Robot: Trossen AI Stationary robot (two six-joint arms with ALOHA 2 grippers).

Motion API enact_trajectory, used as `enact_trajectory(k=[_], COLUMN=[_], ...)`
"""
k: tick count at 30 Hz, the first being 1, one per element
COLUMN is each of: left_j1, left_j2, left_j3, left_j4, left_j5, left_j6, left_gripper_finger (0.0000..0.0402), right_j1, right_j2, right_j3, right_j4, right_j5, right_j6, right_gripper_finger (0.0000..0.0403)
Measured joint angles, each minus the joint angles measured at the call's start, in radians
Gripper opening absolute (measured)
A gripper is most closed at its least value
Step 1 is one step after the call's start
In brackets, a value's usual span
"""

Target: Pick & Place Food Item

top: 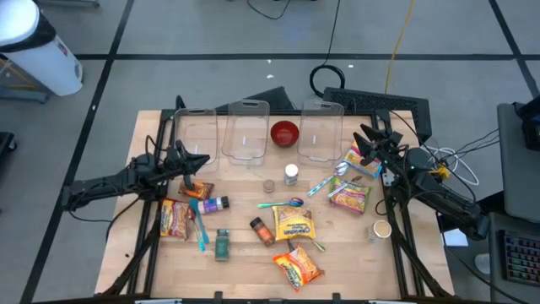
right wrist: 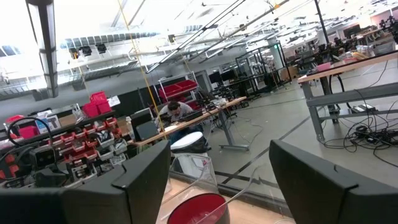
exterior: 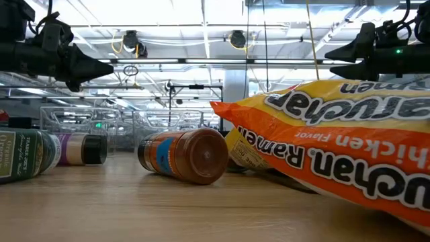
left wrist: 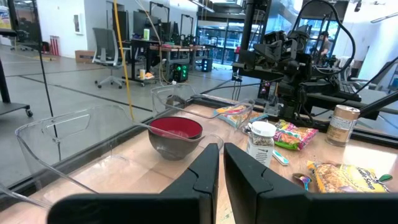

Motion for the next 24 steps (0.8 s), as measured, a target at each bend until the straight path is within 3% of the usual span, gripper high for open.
enact_trajectory(k=[7, 11, 16, 20, 24], left_j1=[0.0, 0.0, 0.0, 0.0, 0.0], left_j2=[0.0, 0.0, 0.0, 0.0, 0.0], left_j3=[0.0, -0.001, -0.003, -0.003, -0.003], left_j4=[0.0, 0.012, 0.047, 0.052, 0.057], left_j5=[0.0, -0.001, -0.005, -0.003, -0.002], left_j6=[0.018, 0.2, 0.249, 0.183, -0.02], left_gripper_finger=[0.0031, 0.0031, 0.0031, 0.0031, 0.0031], right_j1=[0.0, 0.0, 0.0, 0.0, 0.0], right_j2=[0.0, 0.0, 0.0, 0.0, 0.0], right_j3=[0.0, 0.0, 0.0, 0.0, 0.0], right_j4=[0.02, 0.022, 0.022, 0.022, 0.022], right_j5=[0.0, 0.0, 0.0, 0.0, 0.0], right_j6=[0.02, 0.062, 0.119, 0.131, 0.129], right_gripper_finger=[0.0265, 0.0265, 0.0265, 0.0265, 0.0265])
